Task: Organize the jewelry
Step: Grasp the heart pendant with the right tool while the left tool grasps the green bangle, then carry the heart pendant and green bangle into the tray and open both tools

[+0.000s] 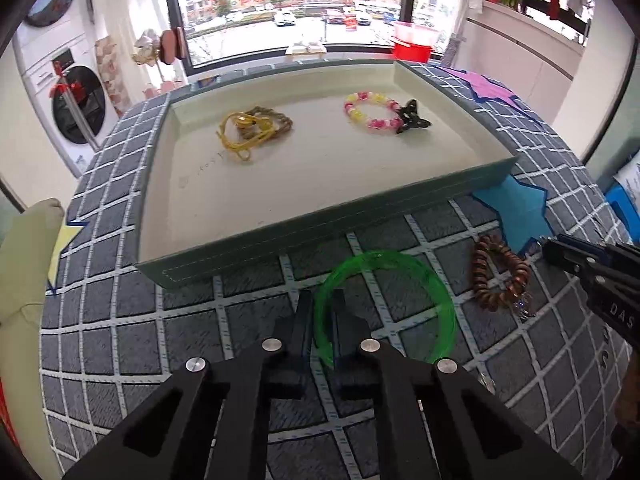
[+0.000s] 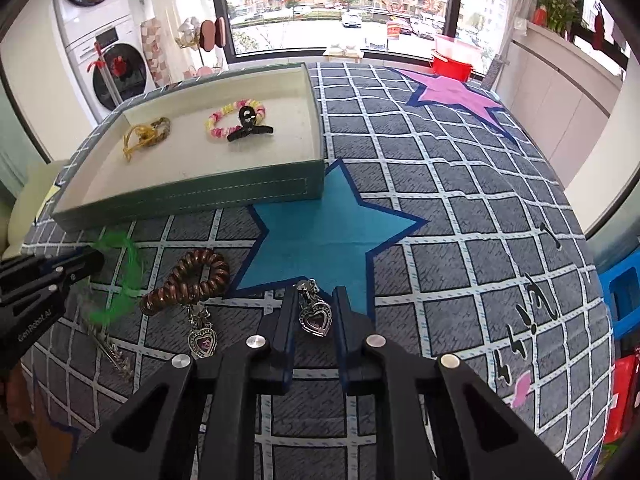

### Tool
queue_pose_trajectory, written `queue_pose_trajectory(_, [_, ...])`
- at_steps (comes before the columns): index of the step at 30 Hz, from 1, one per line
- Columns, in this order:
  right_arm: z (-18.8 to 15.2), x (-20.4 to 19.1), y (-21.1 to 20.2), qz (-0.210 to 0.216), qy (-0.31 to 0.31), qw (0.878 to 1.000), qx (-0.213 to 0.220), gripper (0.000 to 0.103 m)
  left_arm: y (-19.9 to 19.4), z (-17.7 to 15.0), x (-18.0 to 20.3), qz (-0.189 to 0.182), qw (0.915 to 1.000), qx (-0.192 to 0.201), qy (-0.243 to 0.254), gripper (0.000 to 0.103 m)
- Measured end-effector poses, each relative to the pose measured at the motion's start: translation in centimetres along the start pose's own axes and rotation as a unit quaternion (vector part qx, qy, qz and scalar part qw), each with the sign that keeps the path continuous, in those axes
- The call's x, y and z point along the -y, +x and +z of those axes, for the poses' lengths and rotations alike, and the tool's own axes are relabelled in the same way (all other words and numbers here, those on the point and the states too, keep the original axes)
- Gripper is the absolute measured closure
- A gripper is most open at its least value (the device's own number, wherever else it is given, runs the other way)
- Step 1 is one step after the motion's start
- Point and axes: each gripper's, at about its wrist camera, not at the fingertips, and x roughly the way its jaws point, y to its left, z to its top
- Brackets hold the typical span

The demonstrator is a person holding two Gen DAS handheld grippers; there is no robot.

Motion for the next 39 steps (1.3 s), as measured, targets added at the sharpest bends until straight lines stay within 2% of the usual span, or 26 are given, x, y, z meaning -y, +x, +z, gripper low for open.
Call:
queue_pose_trajectory(7, [-0.3,1.3,-0.6,0.011,0.028,1.000,0.001,0.085,-1.1,-0.1,-0.4,-0.028,0.9994,0.015,-0.009,0.081])
queue_pose_trajectory(22, [-0.1,2.1,-4.1,0.047,0.055,0.997,0.022,0.085,-5.6,0.4,-1.6,-0.059,0.9958,0.063,-0.031,0.081])
queue_pose_trajectory(30, [2.2,1.1,-6.1,0.074,0.055,0.995,0.041,0.085,-7.9,1.5,-2.8,-0.070,0.9923,0.093,-0.043,0.081])
queue_pose_trajectory(39, [6.2,-0.8,-6.2,0.096,0.040,0.993,0.056,0.085,-8.2,3.6,-4.5,-0.055,0.9914,0.109,-0.047,0.081])
